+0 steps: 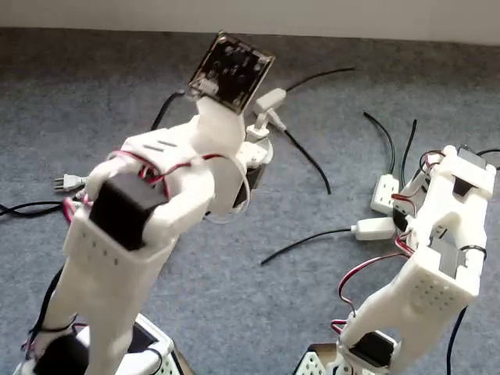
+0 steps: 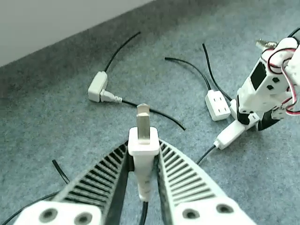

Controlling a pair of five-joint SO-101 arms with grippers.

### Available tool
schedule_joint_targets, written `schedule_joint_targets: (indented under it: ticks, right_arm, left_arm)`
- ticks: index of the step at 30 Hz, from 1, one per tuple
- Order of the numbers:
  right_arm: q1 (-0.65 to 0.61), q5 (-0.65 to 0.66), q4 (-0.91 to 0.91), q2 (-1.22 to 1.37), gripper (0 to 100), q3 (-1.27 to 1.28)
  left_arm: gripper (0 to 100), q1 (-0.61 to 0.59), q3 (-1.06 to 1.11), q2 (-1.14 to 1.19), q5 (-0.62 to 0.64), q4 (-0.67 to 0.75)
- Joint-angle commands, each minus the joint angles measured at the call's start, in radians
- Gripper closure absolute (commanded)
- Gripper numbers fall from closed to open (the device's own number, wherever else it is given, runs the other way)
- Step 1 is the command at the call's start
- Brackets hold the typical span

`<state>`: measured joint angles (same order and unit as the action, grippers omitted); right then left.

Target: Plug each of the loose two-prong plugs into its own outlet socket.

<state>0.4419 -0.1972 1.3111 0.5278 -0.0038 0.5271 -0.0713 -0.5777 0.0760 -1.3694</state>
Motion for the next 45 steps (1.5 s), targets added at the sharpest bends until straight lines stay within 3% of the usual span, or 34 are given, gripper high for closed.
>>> schedule_joint_targets:
  ticks: [1, 7, 17, 23, 33, 39, 45]
  right_arm:
    - [-0.022, -0.006, -0.048, 0.01, 82.1, 0.002]
    - [-0.024, -0.006, -0.041, 0.01, 82.1, 0.002]
    - [-0.036, -0.009, -0.05, 0.002, 82.1, -0.01]
    - [-0.093, -0.008, 0.03, 0.002, 82.1, -0.202]
    - [-0.188, -0.008, 0.449, 0.002, 82.1, -0.974]
    - [-0.202, -0.008, 0.45, 0.002, 82.1, -1.411]
    - [-0.329, -0.008, 0.453, 0.001, 82.2, -1.713]
  left_arm:
    - [99, 0.002, 0.285, -0.236, 0.002, 0.258]
    - [99, 0.002, 0.717, -0.601, 0.003, 0.605]
    - [99, 0.004, 1.279, -1.084, 0.008, 1.034]
    - [99, 0.004, 1.534, -1.259, 0.009, 1.267]
    - [99, 0.01, 1.682, -1.241, 0.009, 1.396]
    - [99, 0.01, 1.765, -1.241, 0.009, 1.471]
    - [99, 0.012, 1.767, -1.239, 0.011, 1.471]
